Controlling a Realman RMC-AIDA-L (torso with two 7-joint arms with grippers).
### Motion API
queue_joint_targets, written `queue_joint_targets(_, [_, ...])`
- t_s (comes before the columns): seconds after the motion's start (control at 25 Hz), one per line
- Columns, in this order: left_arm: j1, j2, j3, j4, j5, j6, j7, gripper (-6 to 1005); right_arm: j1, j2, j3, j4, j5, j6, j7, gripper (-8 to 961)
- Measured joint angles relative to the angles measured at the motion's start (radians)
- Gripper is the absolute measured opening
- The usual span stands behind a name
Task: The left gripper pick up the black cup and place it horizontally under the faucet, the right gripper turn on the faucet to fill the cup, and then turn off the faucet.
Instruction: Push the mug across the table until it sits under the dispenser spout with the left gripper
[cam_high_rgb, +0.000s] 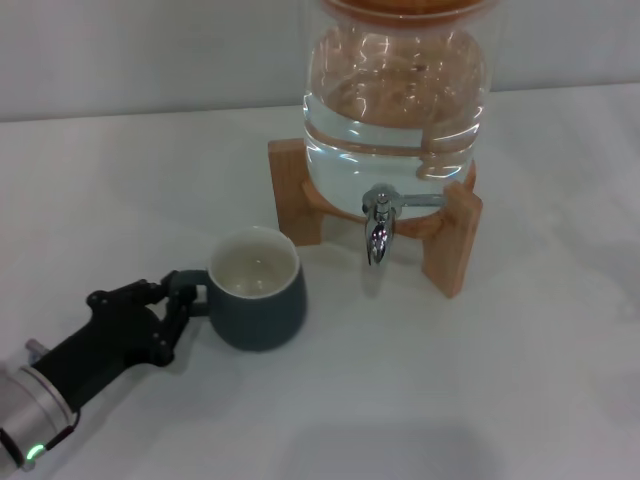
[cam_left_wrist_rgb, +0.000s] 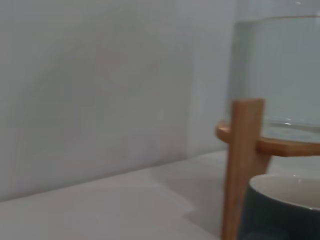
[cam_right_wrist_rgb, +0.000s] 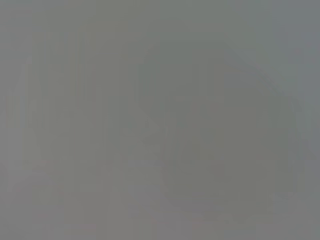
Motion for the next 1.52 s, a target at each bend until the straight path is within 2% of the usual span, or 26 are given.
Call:
queue_joint_targets(0.72, [-0.091, -0.011, 0.171, 0.029, -0.008, 0.020, 0.027, 160, 0.000, 0.000, 0.000, 0.017, -0.003, 0.007, 0.000, 783])
queue_joint_targets(1.04, [-0.131, -0.014, 0.233, 0.048, -0.028, 0.081, 0.013, 148, 0.002, 0.000, -0.001, 0.017, -0.003, 0.006, -0.010, 783])
queue_joint_targets(1.28, [-0.161, -0.012, 0.395, 0.059, -0.156, 0.120, -0.003, 141, 0.005, 0.000, -0.002, 0.017, -0.003, 0.002, -0.012, 782])
queue_joint_targets(1.32, [-0.163, -0.010, 0.443, 0.078, -0.187, 0.130, -0.005, 141, 0.006, 0.000, -0.002, 0.017, -0.003, 0.002, -0.012, 782])
queue_joint_targets(1.52, [-0.150, -0.007, 0.509, 0.124, -0.214, 0.165, -0.018, 137, 0.006, 0.000, -0.002, 0.017, -0.003, 0.002, -0.012, 782])
